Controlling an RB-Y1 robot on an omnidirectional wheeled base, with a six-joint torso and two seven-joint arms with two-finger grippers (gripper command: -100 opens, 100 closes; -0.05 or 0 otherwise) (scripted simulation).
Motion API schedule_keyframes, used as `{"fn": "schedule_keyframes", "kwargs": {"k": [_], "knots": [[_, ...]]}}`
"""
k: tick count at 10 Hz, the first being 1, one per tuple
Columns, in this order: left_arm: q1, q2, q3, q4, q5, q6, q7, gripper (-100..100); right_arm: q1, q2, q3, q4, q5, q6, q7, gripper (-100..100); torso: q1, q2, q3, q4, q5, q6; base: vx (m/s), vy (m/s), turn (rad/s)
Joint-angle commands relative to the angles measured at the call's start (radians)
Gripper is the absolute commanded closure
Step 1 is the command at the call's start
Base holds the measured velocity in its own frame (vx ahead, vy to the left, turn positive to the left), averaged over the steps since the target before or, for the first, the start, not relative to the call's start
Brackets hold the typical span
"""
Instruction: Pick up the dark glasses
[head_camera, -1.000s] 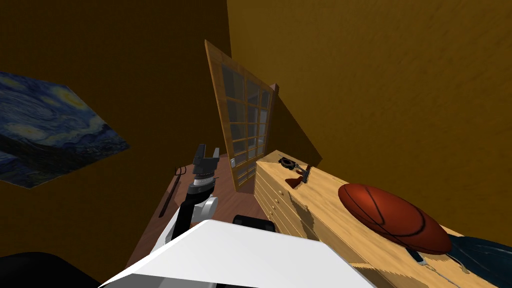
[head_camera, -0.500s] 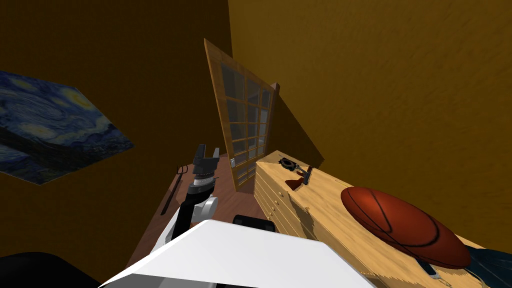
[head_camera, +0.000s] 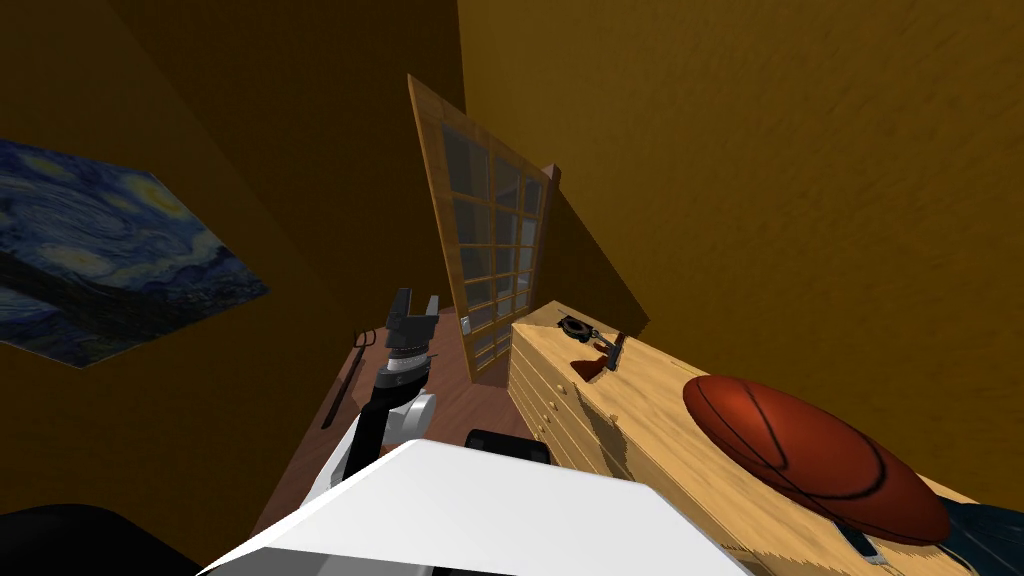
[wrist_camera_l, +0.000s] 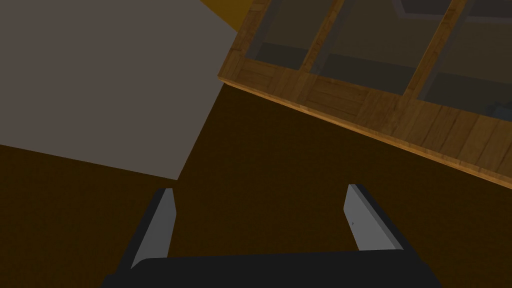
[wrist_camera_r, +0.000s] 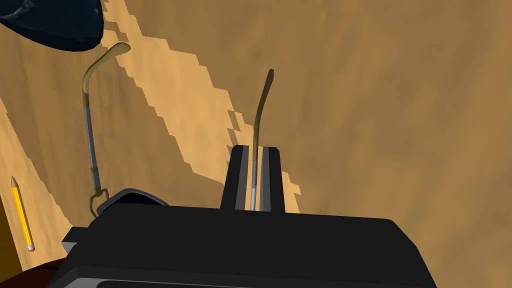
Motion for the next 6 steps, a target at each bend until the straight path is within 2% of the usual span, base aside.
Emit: {"fn": "schedule_keyframes", "kwargs": {"k": [1, 2, 4, 5, 6], "knots": [[0.000, 0.000, 0.000, 0.000, 0.000, 0.000, 0.000, 0, 0.000, 0.000, 0.000, 0.000, 0.000, 0.000, 0.000, 0, 0.000, 0.000, 0.000, 0.000, 0.000, 0.000, 0.000, 0.000, 0.000], [0.000, 0.000, 0.000, 0.000, 0.000, 0.000, 0.000, 0, -0.010, -0.031, 0.010, -0.015, 0.001, -0.018, -0.019, 100, 0.000, 0.000, 0.000, 0.000, 0.000, 0.000, -0.025, 0.037, -0.083], [0.000, 0.000, 0.000, 0.000, 0.000, 0.000, 0.000, 0, -0.011, -0.060, 0.009, -0.024, -0.006, -0.030, -0.026, 100, 0.004, 0.002, 0.001, 0.000, 0.001, 0.001, -0.025, 0.055, -0.065], [0.000, 0.000, 0.000, 0.000, 0.000, 0.000, 0.000, 0, -0.025, -0.046, 0.018, -0.012, 0.009, -0.031, -0.032, 100, 0.005, 0.002, 0.001, 0.001, 0.002, 0.000, -0.010, 0.023, -0.009], [0.000, 0.000, 0.000, 0.000, 0.000, 0.000, 0.000, 0, -0.025, -0.047, 0.018, -0.013, 0.008, -0.034, -0.033, 0, 0.004, 0.002, 0.001, 0.001, 0.002, 0.000, 0.000, 0.000, 0.000]]}}
